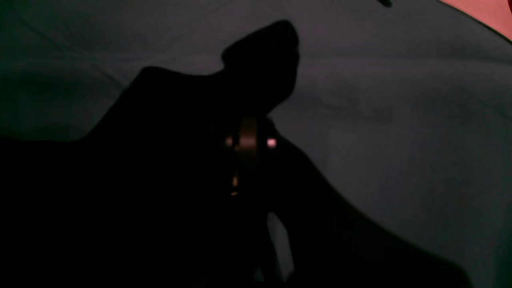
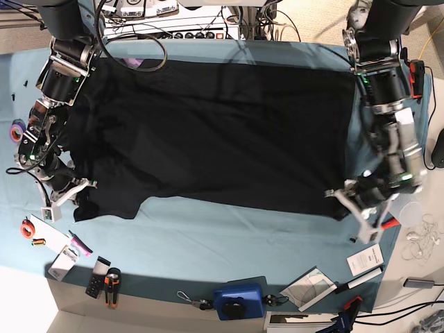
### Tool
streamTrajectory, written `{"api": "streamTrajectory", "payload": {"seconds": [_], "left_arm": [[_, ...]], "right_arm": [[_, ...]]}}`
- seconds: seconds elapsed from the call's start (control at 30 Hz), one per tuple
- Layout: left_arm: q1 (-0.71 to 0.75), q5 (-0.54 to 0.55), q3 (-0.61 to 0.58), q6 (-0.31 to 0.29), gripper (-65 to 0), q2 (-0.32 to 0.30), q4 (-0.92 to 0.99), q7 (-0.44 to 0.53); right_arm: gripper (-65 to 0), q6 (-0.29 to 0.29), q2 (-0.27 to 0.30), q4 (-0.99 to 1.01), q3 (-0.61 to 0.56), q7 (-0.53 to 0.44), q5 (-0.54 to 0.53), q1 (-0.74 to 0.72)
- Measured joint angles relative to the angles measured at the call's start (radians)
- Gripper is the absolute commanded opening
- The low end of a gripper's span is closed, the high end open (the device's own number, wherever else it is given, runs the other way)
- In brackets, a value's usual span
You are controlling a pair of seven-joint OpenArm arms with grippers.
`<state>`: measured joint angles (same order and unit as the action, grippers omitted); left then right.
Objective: Layout the t-shirt on the table in an organized manner, then fold the t-shirt properly
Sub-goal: 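Lift the hem with both grippers and fold it over onto the collar edge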
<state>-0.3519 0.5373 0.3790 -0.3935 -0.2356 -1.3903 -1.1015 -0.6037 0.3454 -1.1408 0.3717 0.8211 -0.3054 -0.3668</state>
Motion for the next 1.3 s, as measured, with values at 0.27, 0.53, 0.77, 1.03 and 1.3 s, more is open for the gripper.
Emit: {"api": "streamTrajectory", "payload": {"seconds": [0.27, 0.53, 0.77, 1.03, 1.3], "left_arm": [[0.081, 0.166, 0.092, -0.072, -65.0, 0.000, -0.004, -0.105], [0.187, 0.220, 0.134, -0.071, -65.0, 0.000, -0.126, -0.134], [0.227, 0.260, 0.133, -0.072, -65.0, 0.000, -0.303, -0.191], [0.331, 0.265, 0.133, -0.072, -65.0, 0.000, -0.299, -0.201], [0.357, 0.269, 0.133, -0.072, -65.0, 0.000, -0.299, -0.220]], "right_arm": [[-65.0, -0.082, -0.003, -0.031, 0.077, 0.120, -0.169, 0.019], [-65.0, -0.093, -0.003, -0.270, 0.239, 0.230, -0.290, 0.208], [-65.0, -0.093, -0.003, -0.372, 0.346, 0.278, -0.394, 0.342], [-65.0, -0.094, -0.003, -0.373, 0.440, 0.351, -0.486, 0.440], [-65.0, -0.094, -0.008, -0.373, 0.500, 0.354, -0.536, 0.551]]}}
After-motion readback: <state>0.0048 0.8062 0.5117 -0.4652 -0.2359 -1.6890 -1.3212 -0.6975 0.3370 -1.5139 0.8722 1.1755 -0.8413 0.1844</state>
